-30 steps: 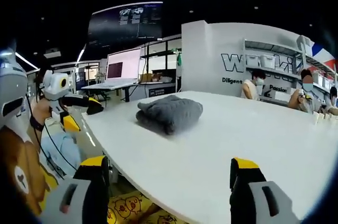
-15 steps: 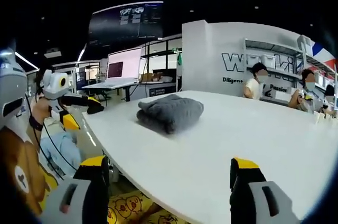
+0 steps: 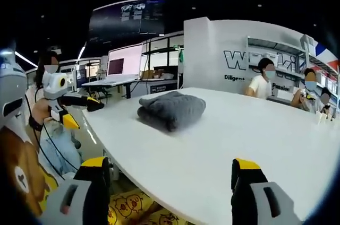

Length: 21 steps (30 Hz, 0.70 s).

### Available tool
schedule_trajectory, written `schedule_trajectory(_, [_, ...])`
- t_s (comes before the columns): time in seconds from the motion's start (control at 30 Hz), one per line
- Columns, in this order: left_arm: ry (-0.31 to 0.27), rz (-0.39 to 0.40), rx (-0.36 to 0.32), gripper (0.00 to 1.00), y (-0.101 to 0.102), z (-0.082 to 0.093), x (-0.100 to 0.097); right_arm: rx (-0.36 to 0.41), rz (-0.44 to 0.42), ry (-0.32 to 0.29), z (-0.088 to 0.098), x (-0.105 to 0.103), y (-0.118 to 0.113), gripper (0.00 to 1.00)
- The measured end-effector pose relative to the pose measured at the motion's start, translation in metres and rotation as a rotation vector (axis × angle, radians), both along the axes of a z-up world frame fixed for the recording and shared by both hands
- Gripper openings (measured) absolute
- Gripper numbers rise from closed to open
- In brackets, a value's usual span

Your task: Fold the towel on the table until its edges align and the towel forms a compact rectangular stack.

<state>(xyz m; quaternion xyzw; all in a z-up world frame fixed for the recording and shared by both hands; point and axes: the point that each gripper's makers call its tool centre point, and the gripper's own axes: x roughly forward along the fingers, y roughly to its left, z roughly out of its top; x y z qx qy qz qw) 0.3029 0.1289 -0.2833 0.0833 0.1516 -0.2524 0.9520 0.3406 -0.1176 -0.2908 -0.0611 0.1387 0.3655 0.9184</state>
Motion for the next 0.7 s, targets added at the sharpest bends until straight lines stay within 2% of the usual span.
schedule_trajectory(0.7, [0.032, -0.037, 0.002, 0.95, -0.0109, -0.0099, 0.0094, -0.013, 0.019, 0.01, -0.003, 0.007, 0.005, 1.0])
